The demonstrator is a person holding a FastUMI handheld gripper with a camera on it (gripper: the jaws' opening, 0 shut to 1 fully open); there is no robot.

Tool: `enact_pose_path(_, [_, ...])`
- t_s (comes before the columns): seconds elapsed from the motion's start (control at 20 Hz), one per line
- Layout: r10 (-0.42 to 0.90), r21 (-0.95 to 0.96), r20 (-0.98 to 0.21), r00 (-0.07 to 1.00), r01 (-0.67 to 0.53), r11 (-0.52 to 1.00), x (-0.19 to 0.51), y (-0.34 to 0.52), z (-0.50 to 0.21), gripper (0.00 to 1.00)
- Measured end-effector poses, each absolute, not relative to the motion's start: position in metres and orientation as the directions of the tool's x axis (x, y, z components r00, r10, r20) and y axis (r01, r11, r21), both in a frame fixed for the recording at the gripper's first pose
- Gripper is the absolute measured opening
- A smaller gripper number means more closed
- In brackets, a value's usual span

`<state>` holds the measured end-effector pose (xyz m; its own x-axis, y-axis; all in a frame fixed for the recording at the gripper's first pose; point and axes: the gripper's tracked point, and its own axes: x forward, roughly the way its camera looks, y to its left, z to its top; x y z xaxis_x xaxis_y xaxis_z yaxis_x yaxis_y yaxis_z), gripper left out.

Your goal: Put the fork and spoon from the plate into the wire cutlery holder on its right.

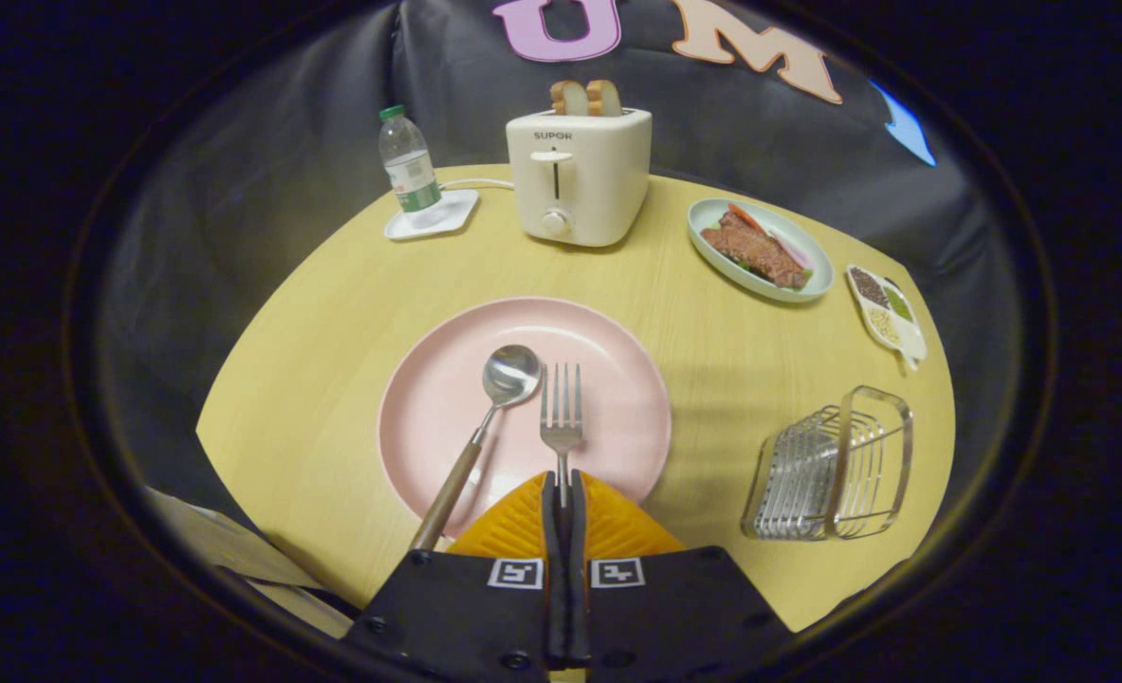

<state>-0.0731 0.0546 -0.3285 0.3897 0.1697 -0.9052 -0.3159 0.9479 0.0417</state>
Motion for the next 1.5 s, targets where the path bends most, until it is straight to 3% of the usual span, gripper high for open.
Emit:
enact_pose_path(0.75, [0.158,0.012,-0.919,0.361,-0.376,0.926,-0.052,-0.055,-0.253,0.05])
enact_pose_path(1.5, [0.091,0.008,-0.985,0.150,-0.483,0.876,-0.059,-0.136,-0.266,0.06])
